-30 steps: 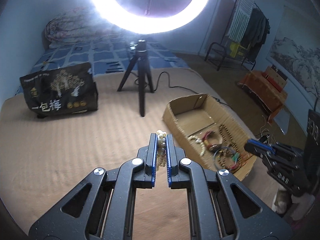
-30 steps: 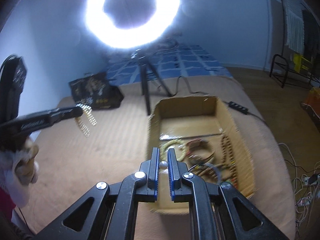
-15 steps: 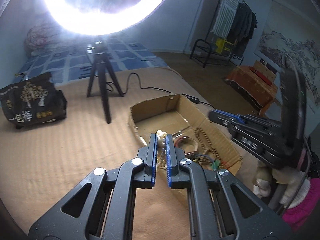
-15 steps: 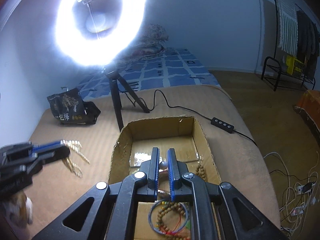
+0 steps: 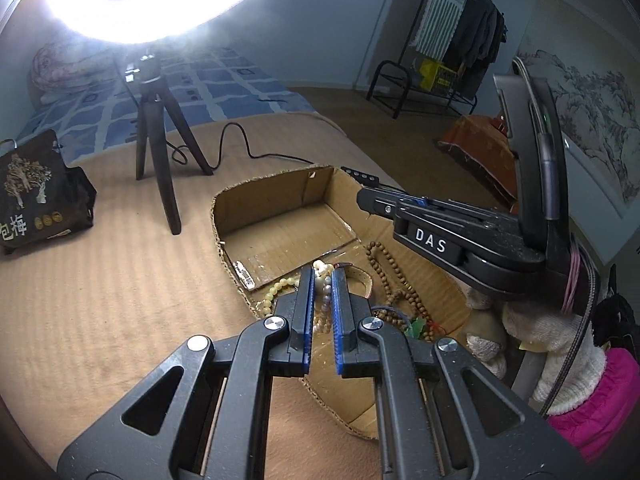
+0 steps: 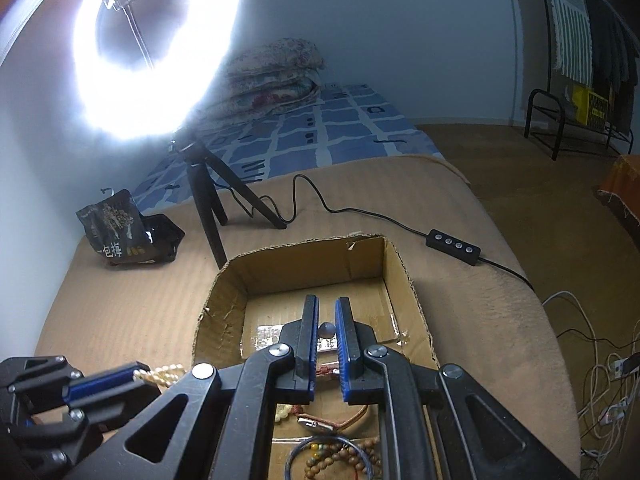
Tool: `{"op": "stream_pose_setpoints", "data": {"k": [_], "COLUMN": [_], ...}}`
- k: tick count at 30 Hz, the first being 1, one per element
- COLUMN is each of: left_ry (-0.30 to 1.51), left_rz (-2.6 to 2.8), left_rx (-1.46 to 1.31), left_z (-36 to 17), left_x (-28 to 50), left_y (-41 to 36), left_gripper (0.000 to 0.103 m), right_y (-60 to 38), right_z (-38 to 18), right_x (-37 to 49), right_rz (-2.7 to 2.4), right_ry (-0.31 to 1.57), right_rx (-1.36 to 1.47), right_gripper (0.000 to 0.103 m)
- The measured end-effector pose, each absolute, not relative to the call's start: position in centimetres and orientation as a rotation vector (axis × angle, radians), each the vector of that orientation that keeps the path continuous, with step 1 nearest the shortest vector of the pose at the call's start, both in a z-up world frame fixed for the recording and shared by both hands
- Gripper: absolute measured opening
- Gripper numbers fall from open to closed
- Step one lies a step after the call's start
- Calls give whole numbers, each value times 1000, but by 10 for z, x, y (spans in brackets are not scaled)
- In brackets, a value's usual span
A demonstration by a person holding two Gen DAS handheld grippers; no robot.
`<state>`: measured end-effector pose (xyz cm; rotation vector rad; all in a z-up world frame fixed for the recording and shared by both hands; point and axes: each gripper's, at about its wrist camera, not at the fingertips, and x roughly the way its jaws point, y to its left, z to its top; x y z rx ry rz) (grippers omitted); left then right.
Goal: Organize jewelry
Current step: 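Carry the necklace with the left tool while the right tool carries the pearl to the box, then open the left tool to drop the necklace while the right tool drops the pearl into the box, then withdraw both open tools back from the box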
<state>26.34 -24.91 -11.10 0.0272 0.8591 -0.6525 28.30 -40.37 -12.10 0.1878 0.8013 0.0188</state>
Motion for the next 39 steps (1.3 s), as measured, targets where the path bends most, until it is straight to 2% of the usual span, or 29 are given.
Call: {"op": "stream_pose_setpoints", "data": {"k": [8, 11, 14, 16, 17, 18, 19, 21, 24, 30, 39], "left_ry": [871, 870, 870, 866, 863, 860, 860, 841, 817, 800, 777], "left_rz": [-649, -643, -639, -636, -632, -626, -628, -626, -617, -613, -608], "left_rx": [49, 59, 58, 68, 76, 89, 93, 96, 121, 137, 144], "left_z": [-118, -119, -120, -119, -119, -119, -119, -117, -114, -108, -94], "left_x": [264, 264, 265, 264, 264, 263, 262, 258, 254, 246, 230], "left_y": [-257, -257, -256, -256, -256, -257, -257, -257, -258, -259, -253], "left_gripper": [6, 6, 6, 6, 8, 13, 31, 52, 54, 56, 57], "right_y": [-409, -411, -413, -414, -414, -414, -414, -414, -415, -417, -416], "right_z": [-132, -133, -131, -130, -129, -128, -126, -123, -119, -109, -89], "right_x": [291, 290, 289, 288, 288, 287, 286, 284, 283, 277, 259], "right_rz": [19, 9, -6, -25, -31, -37, -46, -57, -70, -93, -102], "right_ry": [823, 820, 813, 807, 803, 798, 789, 779, 766, 754, 730], "right_rx": [203, 205, 204, 196, 194, 191, 185, 178, 174, 162, 151], "right_gripper": [9, 21, 28, 38, 48, 60, 65, 76, 86, 92, 93]}}
